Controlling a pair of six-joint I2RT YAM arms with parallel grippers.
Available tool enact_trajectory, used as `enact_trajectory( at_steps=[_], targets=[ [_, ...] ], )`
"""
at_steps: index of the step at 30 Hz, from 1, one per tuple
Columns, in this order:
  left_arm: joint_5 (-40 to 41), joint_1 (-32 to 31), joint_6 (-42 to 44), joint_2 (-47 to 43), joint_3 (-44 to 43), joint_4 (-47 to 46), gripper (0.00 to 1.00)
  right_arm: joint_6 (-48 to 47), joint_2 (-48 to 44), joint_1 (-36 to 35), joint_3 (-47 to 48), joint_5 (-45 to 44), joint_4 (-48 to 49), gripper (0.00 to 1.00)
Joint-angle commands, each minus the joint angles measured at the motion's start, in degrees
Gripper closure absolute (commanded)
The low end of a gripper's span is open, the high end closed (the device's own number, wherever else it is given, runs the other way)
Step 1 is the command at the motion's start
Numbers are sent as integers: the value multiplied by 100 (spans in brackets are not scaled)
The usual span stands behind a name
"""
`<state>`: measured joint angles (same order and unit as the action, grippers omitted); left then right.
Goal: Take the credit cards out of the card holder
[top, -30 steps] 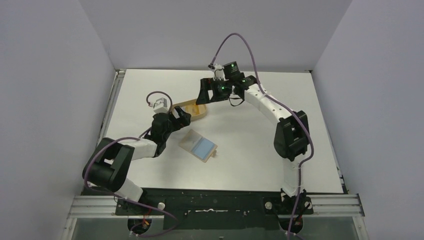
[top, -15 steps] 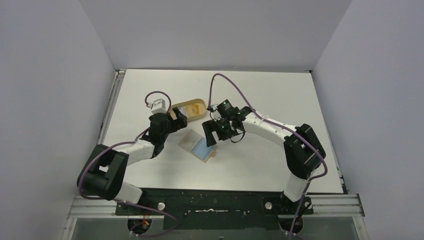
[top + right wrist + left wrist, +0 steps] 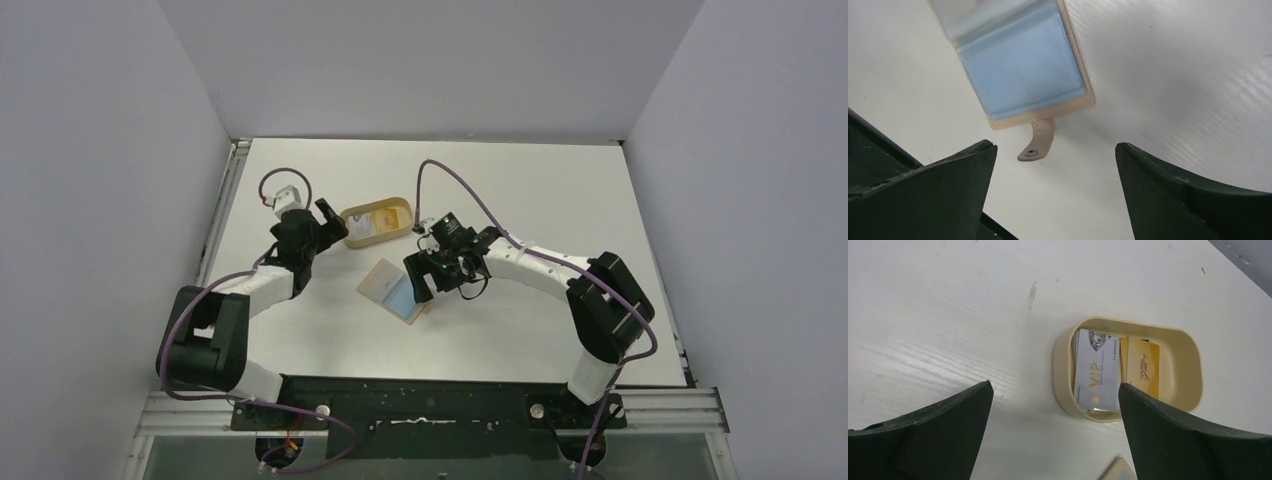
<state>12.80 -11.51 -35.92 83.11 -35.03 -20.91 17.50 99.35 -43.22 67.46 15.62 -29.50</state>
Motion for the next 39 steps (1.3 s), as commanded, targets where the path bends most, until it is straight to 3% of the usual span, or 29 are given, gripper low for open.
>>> enact_trajectory(
  at_steps=[1,13,25,39],
  targets=[
    [-676,-77,-124,562,-525,-867,3,76,-330,-12,-170,-181,402,5],
    [-387,-941,22,1771,-1476,-1549,3,-12,-162,128,-236,-69,465,4],
    [-12,-1819,981,2421,-1737,-2274,3,-67,-118,408,-408,149,541,4],
    [44,-2194,1606,2902,-2149,-2305,3,-78,-124,528,-480,264,532,4]
  ],
)
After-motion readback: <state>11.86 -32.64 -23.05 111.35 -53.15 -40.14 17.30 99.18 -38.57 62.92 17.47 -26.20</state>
